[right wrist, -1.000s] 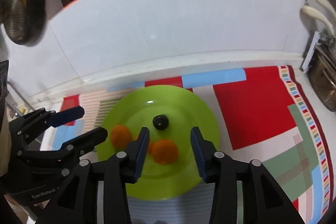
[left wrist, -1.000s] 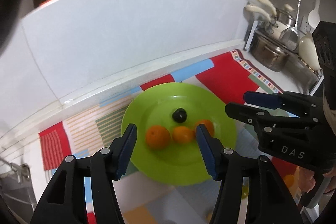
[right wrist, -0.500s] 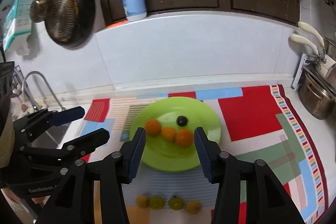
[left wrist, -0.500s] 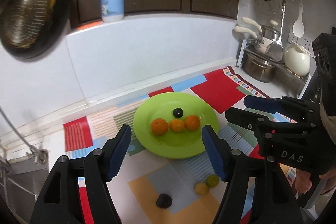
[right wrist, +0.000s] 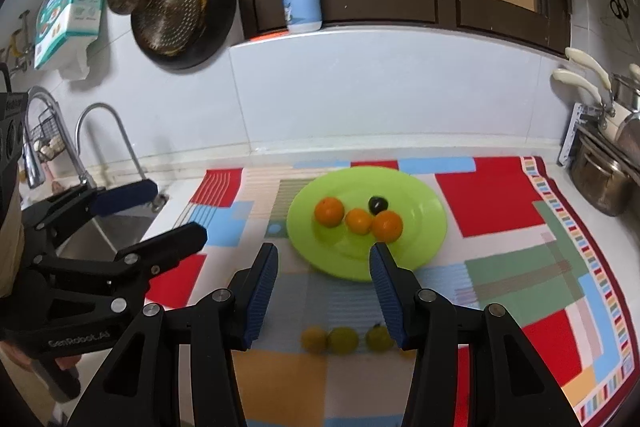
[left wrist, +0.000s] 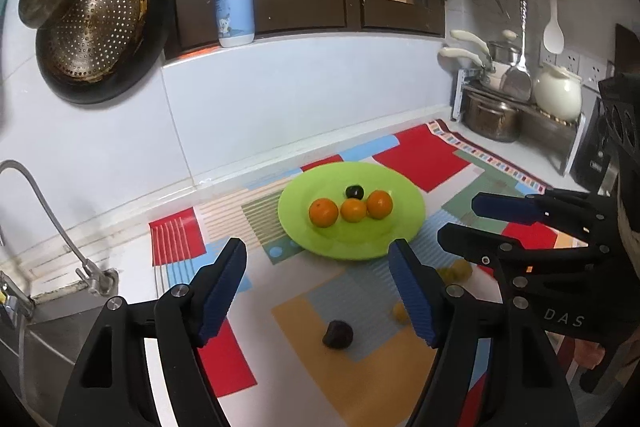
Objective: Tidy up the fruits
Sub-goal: 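Withdraw both grippers from the plate toward the remaining fruit, then grasp a dark plum with the left gripper while the right grasps a green citrus, then lift the plum and green citrus and carry both toward the green plate, then lower the plum and green citrus onto the green plate and open both grippers, then withdraw both grippers from the plate toward the remaining fruit on the cloth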
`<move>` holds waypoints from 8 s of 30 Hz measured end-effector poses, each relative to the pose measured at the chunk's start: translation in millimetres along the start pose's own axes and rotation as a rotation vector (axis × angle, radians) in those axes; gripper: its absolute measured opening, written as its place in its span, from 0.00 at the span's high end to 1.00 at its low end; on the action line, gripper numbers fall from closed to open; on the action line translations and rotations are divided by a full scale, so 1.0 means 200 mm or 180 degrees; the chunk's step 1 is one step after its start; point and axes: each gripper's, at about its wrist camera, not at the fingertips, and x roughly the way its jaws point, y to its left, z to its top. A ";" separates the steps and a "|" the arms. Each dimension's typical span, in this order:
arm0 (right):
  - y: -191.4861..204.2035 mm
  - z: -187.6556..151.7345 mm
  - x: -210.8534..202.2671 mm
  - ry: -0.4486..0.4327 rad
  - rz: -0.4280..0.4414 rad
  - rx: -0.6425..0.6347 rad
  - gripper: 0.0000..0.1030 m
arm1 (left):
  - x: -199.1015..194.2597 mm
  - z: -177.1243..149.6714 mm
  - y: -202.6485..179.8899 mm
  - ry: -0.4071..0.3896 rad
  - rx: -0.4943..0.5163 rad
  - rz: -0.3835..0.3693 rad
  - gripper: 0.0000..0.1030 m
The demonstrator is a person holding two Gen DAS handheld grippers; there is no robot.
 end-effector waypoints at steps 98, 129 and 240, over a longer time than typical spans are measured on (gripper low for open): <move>-0.14 -0.32 0.24 0.0426 0.0021 0.0322 0.75 | 0.35 -0.28 -0.12 0.0664 -0.0118 -0.0368 0.72; -0.31 -0.05 0.03 0.0101 0.0438 -0.0039 0.75 | 0.19 0.04 -0.33 0.0242 -0.0321 0.0000 0.72; -0.43 0.07 -0.02 0.0072 -0.0016 -0.0105 0.42 | 0.09 0.14 -0.32 0.0213 -0.0179 0.0361 0.29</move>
